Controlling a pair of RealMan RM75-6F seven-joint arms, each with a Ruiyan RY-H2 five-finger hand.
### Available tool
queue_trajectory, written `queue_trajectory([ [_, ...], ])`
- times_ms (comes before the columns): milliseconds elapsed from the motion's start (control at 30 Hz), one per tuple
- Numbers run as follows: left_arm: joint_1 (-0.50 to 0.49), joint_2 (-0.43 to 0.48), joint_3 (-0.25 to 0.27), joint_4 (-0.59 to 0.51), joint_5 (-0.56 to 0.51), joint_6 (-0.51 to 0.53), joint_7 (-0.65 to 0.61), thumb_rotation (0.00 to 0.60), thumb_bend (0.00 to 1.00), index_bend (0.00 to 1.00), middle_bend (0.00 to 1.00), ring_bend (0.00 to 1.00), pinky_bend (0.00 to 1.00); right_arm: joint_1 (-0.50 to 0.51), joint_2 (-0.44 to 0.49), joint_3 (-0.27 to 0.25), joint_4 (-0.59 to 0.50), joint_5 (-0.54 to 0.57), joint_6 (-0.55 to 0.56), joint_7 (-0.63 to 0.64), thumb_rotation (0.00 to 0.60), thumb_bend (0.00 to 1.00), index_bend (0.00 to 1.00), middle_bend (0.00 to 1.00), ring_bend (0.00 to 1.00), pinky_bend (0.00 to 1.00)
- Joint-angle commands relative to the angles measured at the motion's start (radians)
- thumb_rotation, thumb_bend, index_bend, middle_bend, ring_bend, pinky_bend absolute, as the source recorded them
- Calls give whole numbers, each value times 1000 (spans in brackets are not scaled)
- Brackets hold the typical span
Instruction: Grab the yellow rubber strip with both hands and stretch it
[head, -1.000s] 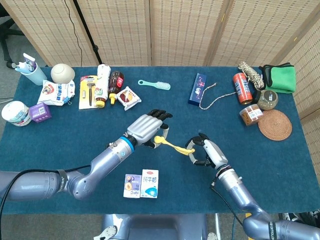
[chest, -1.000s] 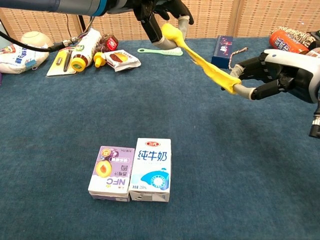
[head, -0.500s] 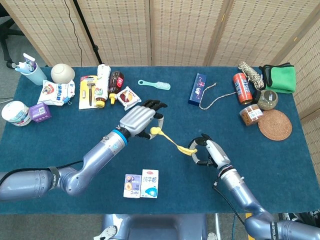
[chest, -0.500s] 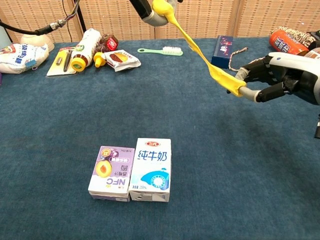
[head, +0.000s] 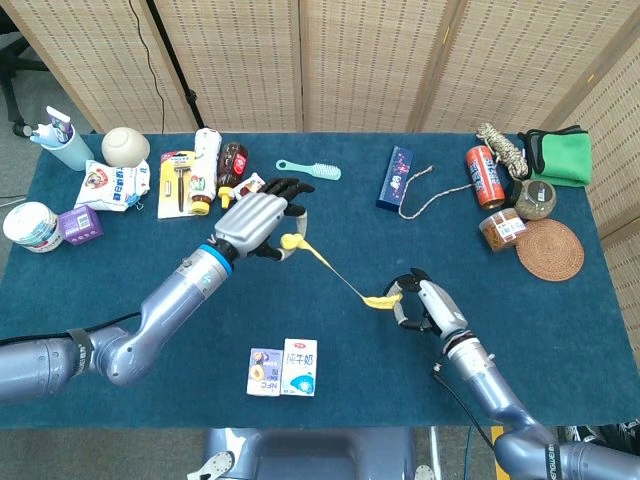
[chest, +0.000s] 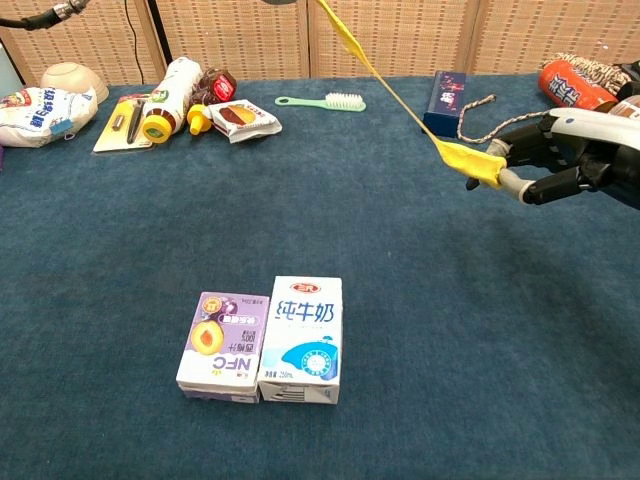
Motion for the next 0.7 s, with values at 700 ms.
queue_trajectory([
  [700, 67, 96, -20, 26, 48, -14, -59, 600, 646, 840, 142, 0, 0, -9, -3, -3, 26, 14, -11, 1, 600, 630, 666, 375, 216, 0],
])
